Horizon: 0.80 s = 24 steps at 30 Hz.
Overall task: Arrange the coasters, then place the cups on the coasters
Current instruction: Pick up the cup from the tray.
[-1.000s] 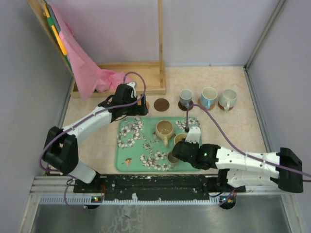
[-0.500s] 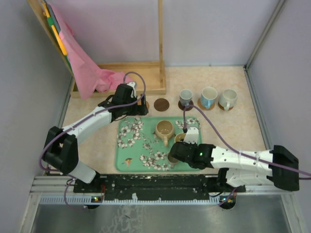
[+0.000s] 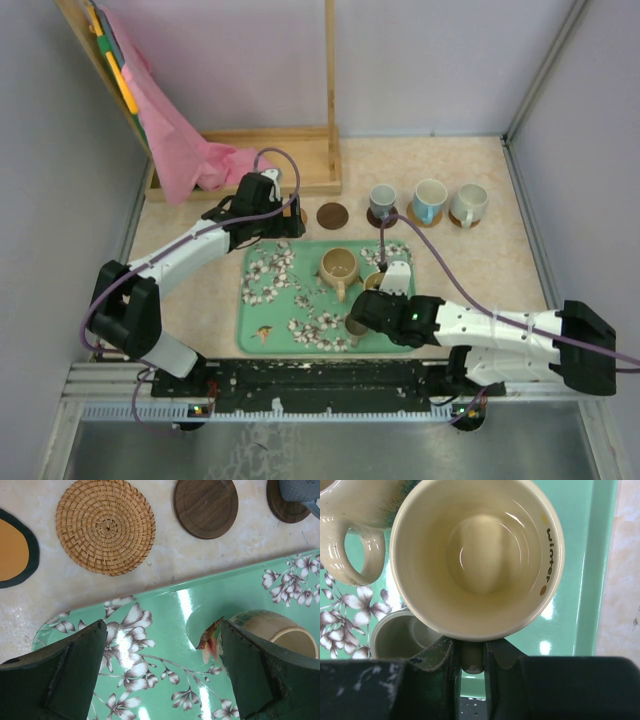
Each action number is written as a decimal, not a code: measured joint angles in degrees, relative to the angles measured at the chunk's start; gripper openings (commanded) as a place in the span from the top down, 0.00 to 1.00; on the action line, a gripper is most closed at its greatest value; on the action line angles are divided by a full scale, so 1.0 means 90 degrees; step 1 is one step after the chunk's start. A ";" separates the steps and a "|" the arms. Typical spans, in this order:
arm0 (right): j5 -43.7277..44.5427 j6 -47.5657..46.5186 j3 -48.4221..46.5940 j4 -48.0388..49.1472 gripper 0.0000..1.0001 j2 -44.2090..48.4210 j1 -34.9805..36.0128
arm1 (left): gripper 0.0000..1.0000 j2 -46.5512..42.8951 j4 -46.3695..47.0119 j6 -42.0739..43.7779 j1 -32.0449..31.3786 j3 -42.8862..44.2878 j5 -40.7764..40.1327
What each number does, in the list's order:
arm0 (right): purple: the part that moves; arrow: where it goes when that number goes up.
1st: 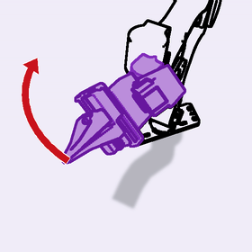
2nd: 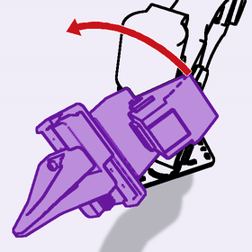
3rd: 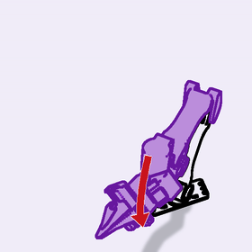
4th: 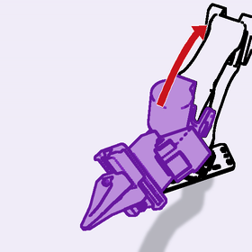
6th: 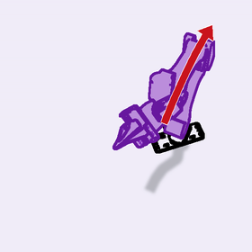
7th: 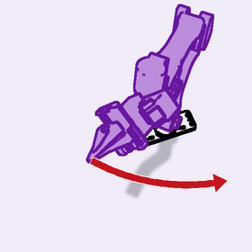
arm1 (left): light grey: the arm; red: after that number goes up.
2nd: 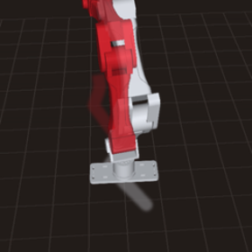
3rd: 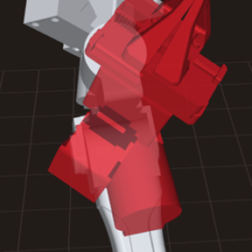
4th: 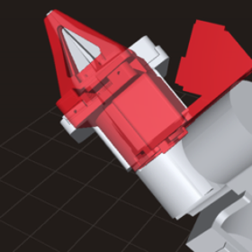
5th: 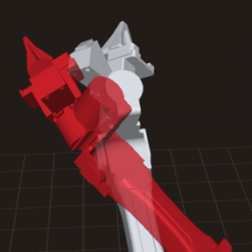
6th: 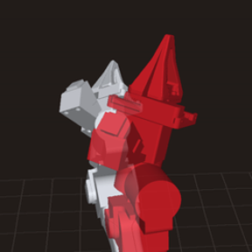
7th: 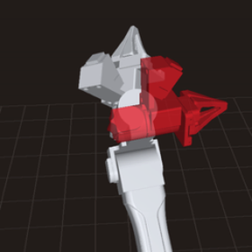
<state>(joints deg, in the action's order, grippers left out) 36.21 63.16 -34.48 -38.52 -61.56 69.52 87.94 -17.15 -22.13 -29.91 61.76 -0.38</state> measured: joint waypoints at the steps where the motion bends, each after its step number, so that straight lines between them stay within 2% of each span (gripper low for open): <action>1: 0.0002 0.0000 0.0000 -0.0002 1.00 0.0000 0.0000 | 0.00 0.0000 0.0000 0.0000 0.0000 0.0000 0.0000; 11: 0.0029 -0.0112 -0.0078 -0.0141 1.00 0.0005 -0.0012 | 0.00 0.0000 0.0000 0.0000 0.0000 0.0000 -0.0002; 24: 0.0299 -0.0617 -0.0690 -0.0537 1.00 0.0049 -0.0049 | 0.00 0.0002 0.0000 0.0000 0.0000 0.0002 -0.0044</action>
<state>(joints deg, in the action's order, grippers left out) 38.89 57.60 -40.69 -43.35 -61.12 69.08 87.96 -17.15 -22.13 -29.91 61.78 -0.78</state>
